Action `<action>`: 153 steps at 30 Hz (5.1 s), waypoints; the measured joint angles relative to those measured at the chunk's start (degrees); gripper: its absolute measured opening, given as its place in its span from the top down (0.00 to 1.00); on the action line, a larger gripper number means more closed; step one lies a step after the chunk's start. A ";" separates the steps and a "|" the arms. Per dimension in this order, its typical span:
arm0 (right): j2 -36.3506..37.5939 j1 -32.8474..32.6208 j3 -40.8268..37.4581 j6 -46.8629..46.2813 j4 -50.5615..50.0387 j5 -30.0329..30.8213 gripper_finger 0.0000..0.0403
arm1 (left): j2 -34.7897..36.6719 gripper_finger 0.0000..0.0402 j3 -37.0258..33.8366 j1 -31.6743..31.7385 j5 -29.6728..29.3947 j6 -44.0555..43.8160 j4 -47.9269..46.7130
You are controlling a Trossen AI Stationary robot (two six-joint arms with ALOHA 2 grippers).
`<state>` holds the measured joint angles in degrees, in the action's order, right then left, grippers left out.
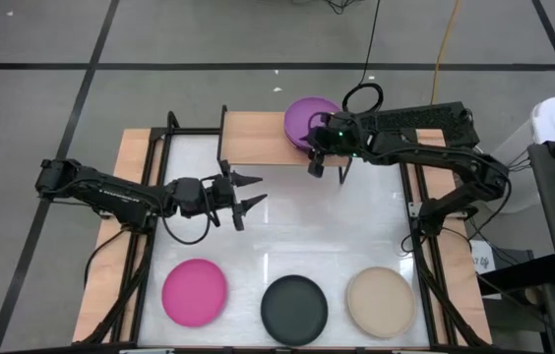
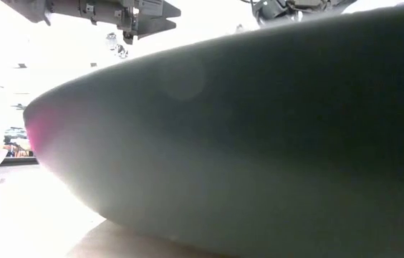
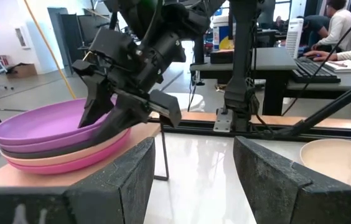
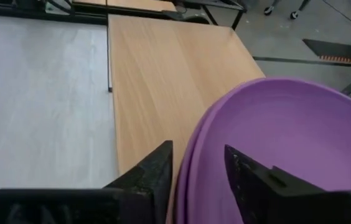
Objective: Place and stack plates onto a shelf
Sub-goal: Adjust the stacked plates on the shelf, then put the black plate on the shelf
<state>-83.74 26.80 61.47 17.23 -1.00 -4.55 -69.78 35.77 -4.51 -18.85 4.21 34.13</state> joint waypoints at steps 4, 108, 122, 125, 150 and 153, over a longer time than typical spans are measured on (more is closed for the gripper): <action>0.88 -0.08 0.00 -0.04 -0.03 -0.16 0.79 | 0.00 0.44 0.00 0.00 0.00 0.00 -0.05; 10.96 -0.31 0.00 -0.24 -1.99 0.43 1.00 | 0.04 0.44 0.00 0.00 0.07 -0.02 -0.09; 16.60 -3.58 0.00 1.64 -6.73 0.01 1.00 | 0.04 0.44 0.00 -0.01 0.07 -0.02 -0.07; 16.56 -3.50 0.00 5.51 -11.47 1.64 0.97 | 0.04 0.44 0.00 0.00 0.07 -0.04 -0.07; 16.56 -10.70 0.00 7.87 -28.36 7.33 0.76 | 0.04 0.44 0.00 -1.70 0.99 1.50 -3.58; 16.56 -14.72 0.00 6.58 -29.87 7.44 0.76 | 0.04 0.44 0.14 -2.46 0.99 1.92 -4.01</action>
<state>-67.18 12.08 61.47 23.82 -30.86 2.89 -69.73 35.91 -6.97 -17.87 6.13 30.12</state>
